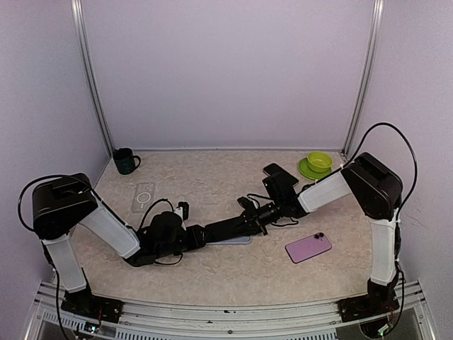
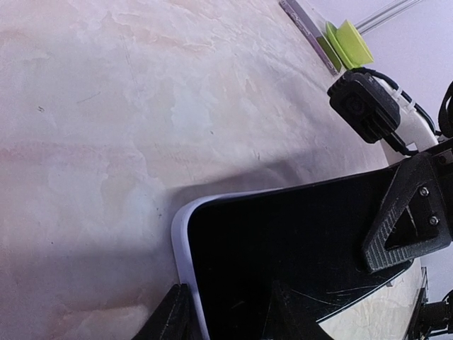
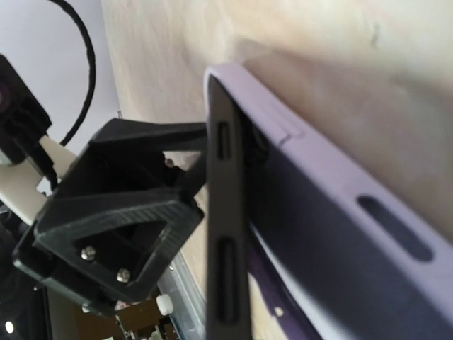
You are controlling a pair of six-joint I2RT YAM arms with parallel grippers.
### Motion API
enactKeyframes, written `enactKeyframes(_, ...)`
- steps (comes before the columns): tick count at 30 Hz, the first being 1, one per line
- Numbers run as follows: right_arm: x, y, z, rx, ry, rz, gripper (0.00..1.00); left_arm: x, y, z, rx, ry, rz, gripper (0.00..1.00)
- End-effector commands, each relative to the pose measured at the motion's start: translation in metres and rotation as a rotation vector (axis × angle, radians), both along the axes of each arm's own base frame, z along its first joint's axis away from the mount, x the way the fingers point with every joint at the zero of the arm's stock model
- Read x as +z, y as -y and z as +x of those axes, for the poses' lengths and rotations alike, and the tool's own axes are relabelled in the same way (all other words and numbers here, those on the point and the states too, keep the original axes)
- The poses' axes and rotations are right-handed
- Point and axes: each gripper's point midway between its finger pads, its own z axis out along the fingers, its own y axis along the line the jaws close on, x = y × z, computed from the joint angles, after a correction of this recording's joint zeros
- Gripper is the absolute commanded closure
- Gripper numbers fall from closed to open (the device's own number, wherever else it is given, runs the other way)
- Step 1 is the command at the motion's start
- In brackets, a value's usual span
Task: Put the phone into the phone case
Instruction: Install the phone on the phone case.
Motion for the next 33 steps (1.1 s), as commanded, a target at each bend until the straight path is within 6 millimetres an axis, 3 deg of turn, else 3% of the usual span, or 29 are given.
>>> enactKeyframes(1,-0.008,-0.006,-0.012,0.01,0.029,-0.063,1.0,0.024,0.014,-0.008,-0.076,0.031,-0.081,0.6)
enactKeyframes(5,0.007,-0.002,-0.005,-0.009,0.076,-0.018,1.0,0.044,0.004,-0.004,-0.052,0.066,-0.104,0.56)
enactKeyframes(12,0.022,-0.002,-0.002,-0.013,0.121,0.037,1.0,0.055,-0.017,-0.002,0.006,0.094,-0.08,0.53)
enactKeyframes(20,0.035,-0.002,-0.005,-0.002,0.146,0.078,1.0,0.037,-0.027,-0.002,0.043,0.046,-0.052,0.52)
enactKeyframes(33,0.054,0.0,-0.008,0.009,0.204,0.126,1.0,0.023,-0.011,-0.003,-0.045,0.024,-0.08,0.53)
